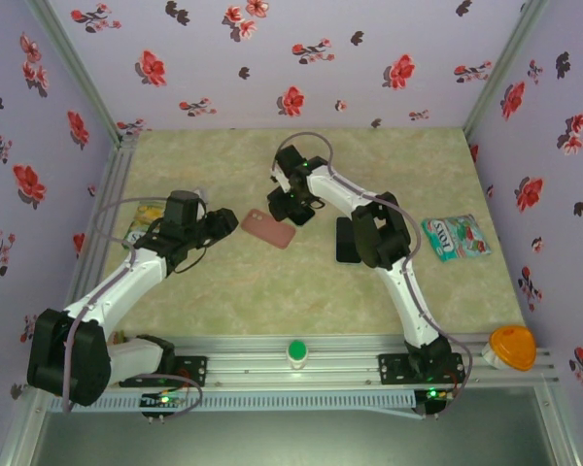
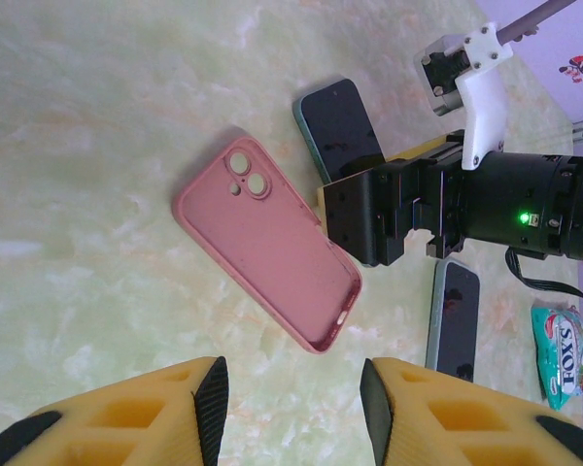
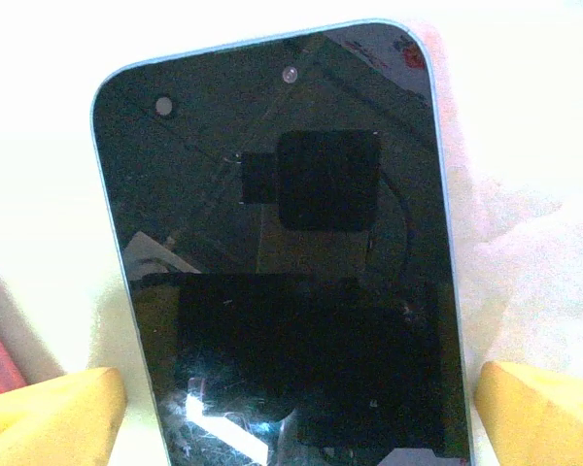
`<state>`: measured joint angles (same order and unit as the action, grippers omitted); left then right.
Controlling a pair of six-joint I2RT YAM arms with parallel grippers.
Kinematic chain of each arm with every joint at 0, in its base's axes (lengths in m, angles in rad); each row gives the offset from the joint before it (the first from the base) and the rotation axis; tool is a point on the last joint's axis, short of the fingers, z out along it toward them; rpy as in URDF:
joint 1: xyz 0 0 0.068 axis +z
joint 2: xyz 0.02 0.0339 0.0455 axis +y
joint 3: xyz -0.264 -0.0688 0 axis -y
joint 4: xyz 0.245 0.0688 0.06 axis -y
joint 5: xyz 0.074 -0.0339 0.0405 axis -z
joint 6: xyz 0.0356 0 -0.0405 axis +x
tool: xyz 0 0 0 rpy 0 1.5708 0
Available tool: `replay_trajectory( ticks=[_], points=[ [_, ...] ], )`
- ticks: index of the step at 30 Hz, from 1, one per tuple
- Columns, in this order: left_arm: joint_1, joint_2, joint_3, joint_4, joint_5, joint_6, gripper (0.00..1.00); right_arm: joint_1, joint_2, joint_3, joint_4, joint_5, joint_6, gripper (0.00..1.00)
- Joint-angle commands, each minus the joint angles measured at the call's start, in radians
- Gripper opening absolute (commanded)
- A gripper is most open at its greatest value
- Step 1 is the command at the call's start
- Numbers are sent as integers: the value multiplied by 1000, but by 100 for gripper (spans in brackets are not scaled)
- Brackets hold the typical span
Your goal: Put the phone into the phone case
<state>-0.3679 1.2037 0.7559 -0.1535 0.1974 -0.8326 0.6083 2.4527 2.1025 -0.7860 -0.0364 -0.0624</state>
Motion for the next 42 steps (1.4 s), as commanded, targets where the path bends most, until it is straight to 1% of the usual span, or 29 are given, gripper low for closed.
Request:
replay_trajectory(
  ticks=[1, 4, 6, 10, 12, 18, 24, 32, 37, 42],
  points=[
    [6, -11, -6, -9, -17, -3, 45, 5, 50, 30, 4, 3, -42, 95],
    [7, -11, -7, -9, -18, -3, 45, 4, 53, 30, 5, 5, -45, 94],
    [7, -10, -6, -8, -18, -2, 46, 4, 54, 28, 3, 7, -45, 90],
    [7, 0, 0, -6, -18, 2, 46, 6, 50, 24, -1, 26, -40, 77],
    [7, 10, 6, -6, -15, 7, 46, 8, 44, 16, -3, 39, -34, 72],
    [7, 57, 40, 2, -10, 36, 46, 14, 5, -34, 18, 92, -31, 67],
    [8, 129, 92, 35, 13, 57, 46, 14, -46, -82, 47, 92, -24, 65],
    [18, 242, 173, 67, 55, 95, 45, 13, -105, -93, 42, 72, -28, 66],
    [43, 289, 195, 90, 86, 111, 45, 13, -146, -116, 30, 67, -40, 66],
    [87, 331, 200, 119, 144, 117, 44, 11, -212, -179, 45, 44, -43, 66]
  ],
)
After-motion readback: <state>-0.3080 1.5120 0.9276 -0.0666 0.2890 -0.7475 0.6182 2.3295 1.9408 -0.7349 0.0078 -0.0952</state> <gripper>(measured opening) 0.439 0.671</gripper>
